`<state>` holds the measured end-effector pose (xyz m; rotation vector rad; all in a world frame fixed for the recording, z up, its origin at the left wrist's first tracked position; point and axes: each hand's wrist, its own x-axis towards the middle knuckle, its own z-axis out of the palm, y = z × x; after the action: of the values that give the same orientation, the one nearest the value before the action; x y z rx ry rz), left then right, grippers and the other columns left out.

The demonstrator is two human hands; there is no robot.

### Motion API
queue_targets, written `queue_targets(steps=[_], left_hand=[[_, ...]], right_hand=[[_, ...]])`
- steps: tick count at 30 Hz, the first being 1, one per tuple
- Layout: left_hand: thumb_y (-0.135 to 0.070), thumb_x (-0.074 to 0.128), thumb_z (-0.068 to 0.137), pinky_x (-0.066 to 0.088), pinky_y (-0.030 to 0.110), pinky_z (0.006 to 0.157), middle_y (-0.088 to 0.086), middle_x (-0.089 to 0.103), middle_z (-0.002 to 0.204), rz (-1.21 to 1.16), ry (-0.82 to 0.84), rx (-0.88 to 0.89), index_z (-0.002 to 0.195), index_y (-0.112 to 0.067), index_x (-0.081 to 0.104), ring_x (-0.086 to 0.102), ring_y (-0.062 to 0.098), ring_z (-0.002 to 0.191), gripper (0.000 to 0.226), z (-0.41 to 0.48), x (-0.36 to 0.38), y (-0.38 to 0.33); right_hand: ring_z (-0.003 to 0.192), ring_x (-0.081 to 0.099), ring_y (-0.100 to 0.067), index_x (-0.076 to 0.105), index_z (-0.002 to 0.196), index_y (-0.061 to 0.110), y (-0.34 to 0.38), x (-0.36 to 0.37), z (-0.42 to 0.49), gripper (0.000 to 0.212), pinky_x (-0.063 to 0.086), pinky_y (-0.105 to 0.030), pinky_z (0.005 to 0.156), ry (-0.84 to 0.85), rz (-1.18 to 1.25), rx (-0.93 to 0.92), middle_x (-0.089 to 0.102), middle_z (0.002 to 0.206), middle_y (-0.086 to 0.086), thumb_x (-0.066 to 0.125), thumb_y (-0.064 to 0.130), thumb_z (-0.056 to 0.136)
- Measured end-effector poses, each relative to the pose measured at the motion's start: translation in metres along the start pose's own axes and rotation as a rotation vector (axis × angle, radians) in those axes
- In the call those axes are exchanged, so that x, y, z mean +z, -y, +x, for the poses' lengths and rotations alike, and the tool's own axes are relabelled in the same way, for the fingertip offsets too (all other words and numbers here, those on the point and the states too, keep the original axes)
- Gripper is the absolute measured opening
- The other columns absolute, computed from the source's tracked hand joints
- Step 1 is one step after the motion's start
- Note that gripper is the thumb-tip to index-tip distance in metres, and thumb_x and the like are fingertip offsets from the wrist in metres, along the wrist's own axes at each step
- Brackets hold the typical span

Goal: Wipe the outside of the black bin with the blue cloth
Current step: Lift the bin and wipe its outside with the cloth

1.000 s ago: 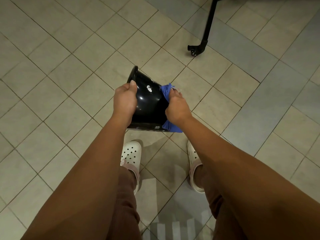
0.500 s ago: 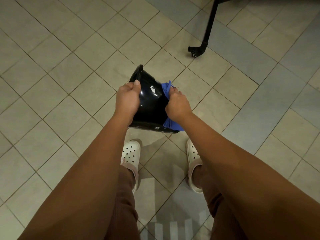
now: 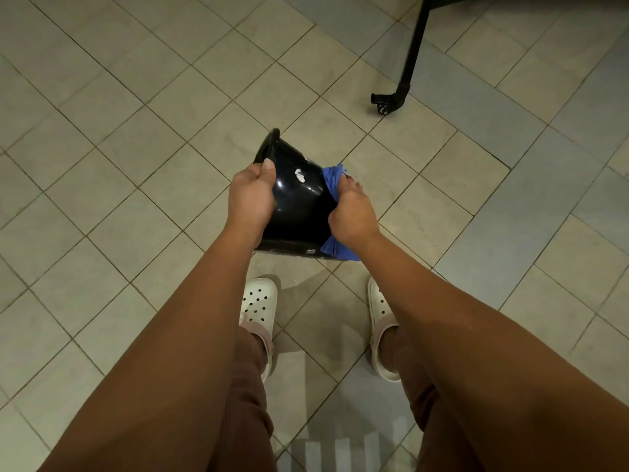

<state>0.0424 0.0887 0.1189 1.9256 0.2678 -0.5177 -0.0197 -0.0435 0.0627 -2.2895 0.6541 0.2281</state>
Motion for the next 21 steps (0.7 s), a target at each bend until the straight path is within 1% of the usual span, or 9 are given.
queue_targets(steps=[2,4,7,9,11,13,15,18,21], left_hand=[[-0.036,0.042,0.105,0.047,0.033,0.084,0.004,0.064,0.094,-0.023,-0.023,-0.020,0.099,-0.017,0.065,0.060,0.017,0.091,0.031,0.000,0.000,0.000],[-0.036,0.041,0.105,0.048,0.039,0.093,0.004,0.064,0.097,-0.044,-0.051,-0.045,0.094,-0.020,0.063,0.060,0.022,0.098,0.030,0.002,-0.001,0.000],[-0.035,0.040,0.105,0.049,0.045,0.094,0.007,0.060,0.091,-0.068,-0.061,-0.077,0.083,-0.021,0.060,0.059,0.024,0.092,0.032,0.002,-0.004,-0.001],[-0.034,0.041,0.105,0.049,0.049,0.095,0.012,0.058,0.091,-0.074,-0.041,-0.083,0.087,-0.017,0.061,0.056,0.026,0.087,0.032,0.003,-0.005,-0.001],[-0.033,0.041,0.105,0.050,0.045,0.092,0.013,0.057,0.091,-0.065,-0.012,-0.070,0.093,-0.014,0.061,0.055,0.026,0.086,0.030,0.002,-0.004,-0.003],[-0.032,0.042,0.105,0.050,0.038,0.086,0.010,0.061,0.091,-0.037,0.025,-0.037,0.092,-0.014,0.062,0.057,0.022,0.085,0.031,-0.001,-0.001,-0.004],[-0.033,0.044,0.105,0.051,0.041,0.090,0.011,0.064,0.094,-0.010,0.034,-0.004,0.097,-0.006,0.065,0.060,0.023,0.088,0.036,-0.003,0.002,-0.003],[-0.034,0.044,0.104,0.050,0.046,0.099,0.010,0.069,0.104,-0.028,0.021,-0.024,0.103,-0.007,0.067,0.064,0.025,0.102,0.035,-0.003,0.001,-0.003],[-0.034,0.043,0.104,0.047,0.048,0.102,0.007,0.068,0.102,-0.066,-0.004,-0.069,0.106,-0.013,0.067,0.063,0.029,0.108,0.032,0.001,-0.002,-0.004]], right_hand=[[0.139,0.022,-0.033,0.027,0.141,0.001,0.002,0.008,-0.008,0.068,0.026,-0.046,0.113,-0.001,-0.060,0.023,0.030,0.147,-0.017,0.055,-0.001,0.079],[0.142,0.014,-0.032,0.021,0.145,0.003,0.008,0.017,-0.018,0.077,0.018,-0.049,0.116,0.019,-0.097,-0.014,0.022,0.151,-0.016,0.059,0.000,0.079],[0.144,0.009,-0.032,0.021,0.147,0.005,0.018,0.025,-0.030,0.078,0.008,-0.050,0.117,-0.002,-0.101,-0.219,0.020,0.154,-0.015,0.055,-0.005,0.078],[0.144,0.005,-0.031,0.020,0.147,0.005,0.022,0.020,-0.025,0.077,0.005,-0.049,0.116,0.002,-0.076,-0.298,0.019,0.155,-0.014,0.050,-0.008,0.078],[0.145,0.007,-0.029,0.020,0.147,0.005,0.020,0.012,-0.013,0.076,0.007,-0.048,0.118,0.005,-0.037,-0.287,0.020,0.155,-0.013,0.049,-0.010,0.078],[0.142,0.020,-0.028,0.026,0.145,0.005,0.012,0.004,-0.003,0.075,0.019,-0.045,0.117,-0.023,0.024,-0.211,0.028,0.150,-0.013,0.052,-0.010,0.077],[0.138,0.027,-0.029,0.029,0.143,0.004,0.006,0.000,-0.002,0.071,0.026,-0.042,0.114,-0.025,0.051,-0.137,0.034,0.146,-0.013,0.053,-0.009,0.077],[0.144,0.009,-0.031,0.015,0.147,0.001,0.008,0.007,-0.013,0.077,0.016,-0.044,0.117,0.006,-0.054,-0.061,0.018,0.153,-0.016,0.054,-0.003,0.081],[0.145,0.001,-0.031,0.008,0.149,0.003,0.013,0.020,-0.027,0.081,0.009,-0.044,0.118,0.005,-0.106,-0.130,0.008,0.156,-0.016,0.054,-0.002,0.081]])
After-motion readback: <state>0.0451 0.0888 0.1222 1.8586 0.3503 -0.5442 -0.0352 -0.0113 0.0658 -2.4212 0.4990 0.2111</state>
